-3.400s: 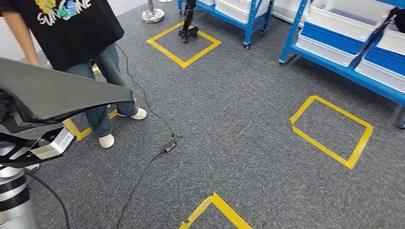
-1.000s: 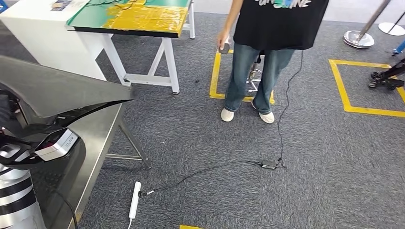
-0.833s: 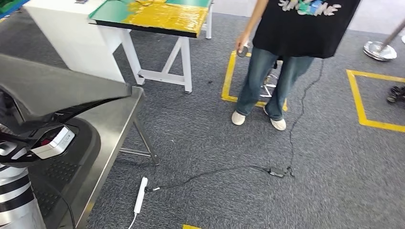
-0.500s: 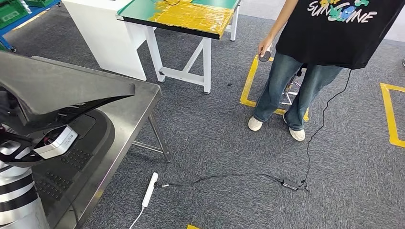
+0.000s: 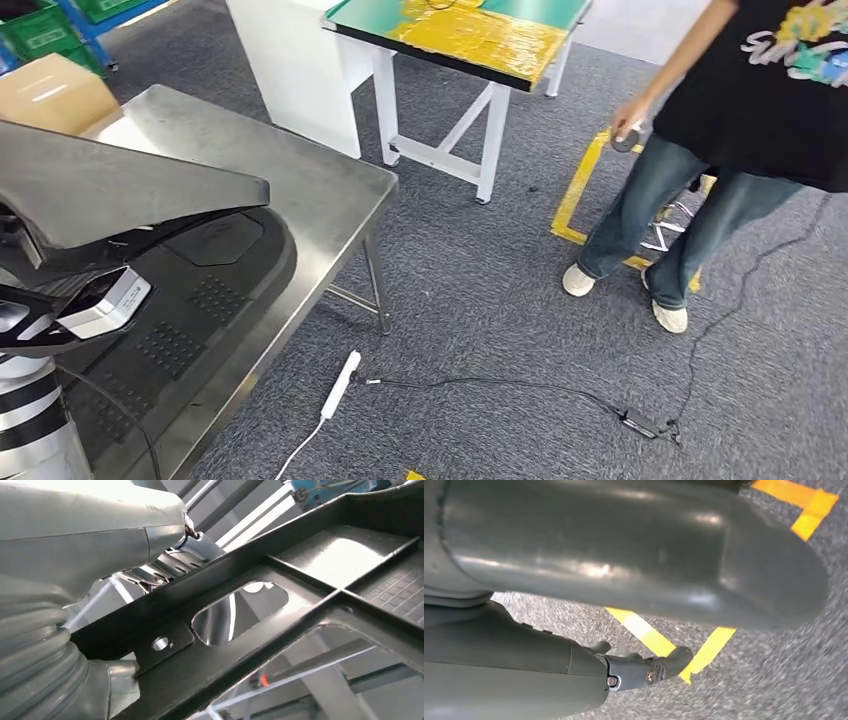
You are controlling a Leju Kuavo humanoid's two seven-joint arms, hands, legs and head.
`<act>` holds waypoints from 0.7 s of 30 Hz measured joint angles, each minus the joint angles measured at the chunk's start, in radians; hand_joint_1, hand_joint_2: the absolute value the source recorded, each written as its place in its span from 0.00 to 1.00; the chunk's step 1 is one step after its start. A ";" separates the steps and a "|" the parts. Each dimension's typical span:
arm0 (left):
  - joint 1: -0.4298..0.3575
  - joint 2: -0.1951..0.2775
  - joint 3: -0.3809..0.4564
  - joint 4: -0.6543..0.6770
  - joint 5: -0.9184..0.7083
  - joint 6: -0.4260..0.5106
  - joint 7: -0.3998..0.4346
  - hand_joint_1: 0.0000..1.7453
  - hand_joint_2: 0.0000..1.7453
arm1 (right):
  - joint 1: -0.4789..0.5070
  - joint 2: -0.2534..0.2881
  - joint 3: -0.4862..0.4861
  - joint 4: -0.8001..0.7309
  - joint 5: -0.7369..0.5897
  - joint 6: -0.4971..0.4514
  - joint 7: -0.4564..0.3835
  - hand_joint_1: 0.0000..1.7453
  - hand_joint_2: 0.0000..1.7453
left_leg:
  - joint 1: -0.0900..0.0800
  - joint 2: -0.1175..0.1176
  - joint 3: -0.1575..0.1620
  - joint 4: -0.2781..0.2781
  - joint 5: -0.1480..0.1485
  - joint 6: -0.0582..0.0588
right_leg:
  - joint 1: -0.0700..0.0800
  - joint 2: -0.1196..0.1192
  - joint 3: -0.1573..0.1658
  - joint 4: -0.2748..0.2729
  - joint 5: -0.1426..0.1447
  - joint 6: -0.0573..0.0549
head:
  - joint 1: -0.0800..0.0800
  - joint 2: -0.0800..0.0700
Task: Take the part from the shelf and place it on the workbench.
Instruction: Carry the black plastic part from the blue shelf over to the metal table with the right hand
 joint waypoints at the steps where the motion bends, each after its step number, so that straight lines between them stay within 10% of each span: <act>1: -0.001 0.000 0.001 -0.002 0.000 0.000 0.000 1.00 1.00 | -0.001 0.000 0.002 0.000 0.000 -0.001 0.000 0.00 0.00 | 0.004 -0.014 0.003 -0.005 0.004 0.007 | -0.001 0.022 -0.007 0.018 -0.012 0.002 | 0.001 0.000; 4: -0.003 -0.001 0.003 -0.005 0.001 0.000 0.000 1.00 1.00 | 0.000 -0.001 0.005 0.001 0.001 -0.002 0.000 0.00 0.00 | 0.012 -0.055 0.004 -0.012 0.011 0.018 | -0.007 0.122 -0.095 0.196 -0.084 -0.003 | 0.011 0.000; 6: -0.001 -0.002 0.004 -0.004 -0.001 0.000 0.000 1.00 1.00 | 0.002 -0.002 0.006 0.002 0.001 -0.002 0.000 0.00 0.00 | 0.013 -0.090 0.003 -0.011 0.012 0.019 | -0.008 0.139 -0.151 0.289 -0.105 0.001 | 0.014 0.000; 10: 0.001 -0.002 0.005 -0.004 0.000 0.000 0.000 1.00 1.00 | 0.004 -0.004 0.007 0.003 0.002 -0.002 0.001 0.00 0.00 | 0.012 -0.153 0.003 -0.008 0.012 0.013 | -0.017 0.188 -0.077 0.082 0.003 0.028 | 0.016 0.000; 14: -0.005 -0.001 0.006 -0.003 -0.001 0.000 -0.001 1.00 1.00 | -0.001 -0.006 0.010 0.005 0.001 -0.002 0.005 0.00 0.00 | 0.013 -0.196 -0.010 -0.008 0.016 -0.009 | -0.018 0.201 -0.036 -0.003 0.038 0.005 | 0.016 0.000; 19: -0.003 0.003 0.007 -0.005 0.003 0.000 0.000 1.00 1.00 | 0.003 -0.006 0.016 0.008 0.000 -0.007 0.004 0.00 0.00 | 0.012 -0.061 -0.098 0.181 -0.086 -0.031 | -0.018 0.137 -0.024 -0.007 0.033 -0.025 | 0.000 0.000; 21: 0.001 0.003 0.007 -0.004 0.003 0.000 0.000 1.00 1.00 | 0.006 -0.006 0.016 0.008 0.000 -0.007 0.004 0.00 0.00 | 0.017 -0.048 -0.151 0.283 -0.120 -0.036 | -0.015 0.108 -0.022 -0.007 0.030 -0.029 | 0.000 0.000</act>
